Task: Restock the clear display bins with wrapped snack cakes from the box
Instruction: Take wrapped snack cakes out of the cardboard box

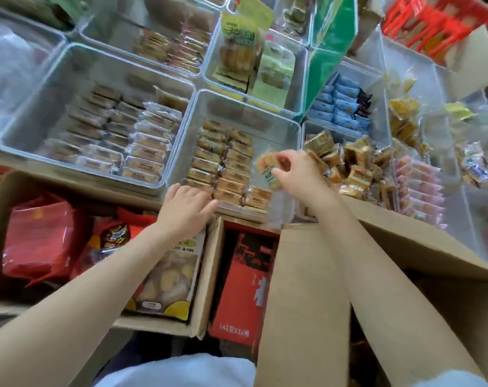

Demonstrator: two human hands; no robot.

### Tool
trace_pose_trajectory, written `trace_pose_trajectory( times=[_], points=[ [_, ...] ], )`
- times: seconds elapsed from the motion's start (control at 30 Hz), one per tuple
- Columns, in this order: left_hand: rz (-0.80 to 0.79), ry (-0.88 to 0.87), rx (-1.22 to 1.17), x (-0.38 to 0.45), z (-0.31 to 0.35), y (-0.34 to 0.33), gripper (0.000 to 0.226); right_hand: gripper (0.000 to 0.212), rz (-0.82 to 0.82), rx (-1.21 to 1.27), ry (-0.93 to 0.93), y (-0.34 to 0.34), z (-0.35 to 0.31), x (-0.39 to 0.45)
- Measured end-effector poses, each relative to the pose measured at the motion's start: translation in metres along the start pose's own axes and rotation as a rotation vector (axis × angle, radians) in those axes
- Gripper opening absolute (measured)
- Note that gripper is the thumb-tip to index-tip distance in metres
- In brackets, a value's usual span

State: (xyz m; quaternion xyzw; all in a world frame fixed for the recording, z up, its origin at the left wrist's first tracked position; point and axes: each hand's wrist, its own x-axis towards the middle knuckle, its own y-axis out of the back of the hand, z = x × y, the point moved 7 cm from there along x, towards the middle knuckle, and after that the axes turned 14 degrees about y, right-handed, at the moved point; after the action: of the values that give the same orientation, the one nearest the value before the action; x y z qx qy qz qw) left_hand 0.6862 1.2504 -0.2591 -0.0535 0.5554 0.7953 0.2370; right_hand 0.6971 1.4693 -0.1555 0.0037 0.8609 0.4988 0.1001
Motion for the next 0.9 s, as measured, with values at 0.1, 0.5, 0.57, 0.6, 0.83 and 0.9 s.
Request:
trace_pose_trajectory(
  times=[0.1,0.5,0.57,0.6,0.83,0.9],
  points=[
    [0.021,-0.042,0.061,-0.004,-0.006,-0.019,0.068,0.031,-0.022,-0.347,-0.028,-0.014,0.014,0.044],
    [0.035,-0.065,0.142,-0.003,-0.008,-0.026,0.084,0.033,-0.389,-0.805,-0.053,-0.090,0.040,0.079],
    [0.043,-0.070,0.151,-0.003,-0.008,-0.026,0.085,0.033,-0.383,-0.892,-0.036,-0.088,0.033,0.082],
    [0.039,-0.070,0.158,-0.003,-0.007,-0.025,0.085,0.034,-0.385,-0.949,-0.028,-0.089,0.030,0.083],
    [0.041,-0.069,0.169,-0.003,-0.009,-0.024,0.073,0.037,-0.496,-0.933,-0.031,-0.119,0.036,0.083],
    [0.033,-0.073,0.163,-0.003,-0.009,-0.026,0.067,0.036,-0.478,-0.752,-0.079,-0.126,0.049,0.077]
  ],
)
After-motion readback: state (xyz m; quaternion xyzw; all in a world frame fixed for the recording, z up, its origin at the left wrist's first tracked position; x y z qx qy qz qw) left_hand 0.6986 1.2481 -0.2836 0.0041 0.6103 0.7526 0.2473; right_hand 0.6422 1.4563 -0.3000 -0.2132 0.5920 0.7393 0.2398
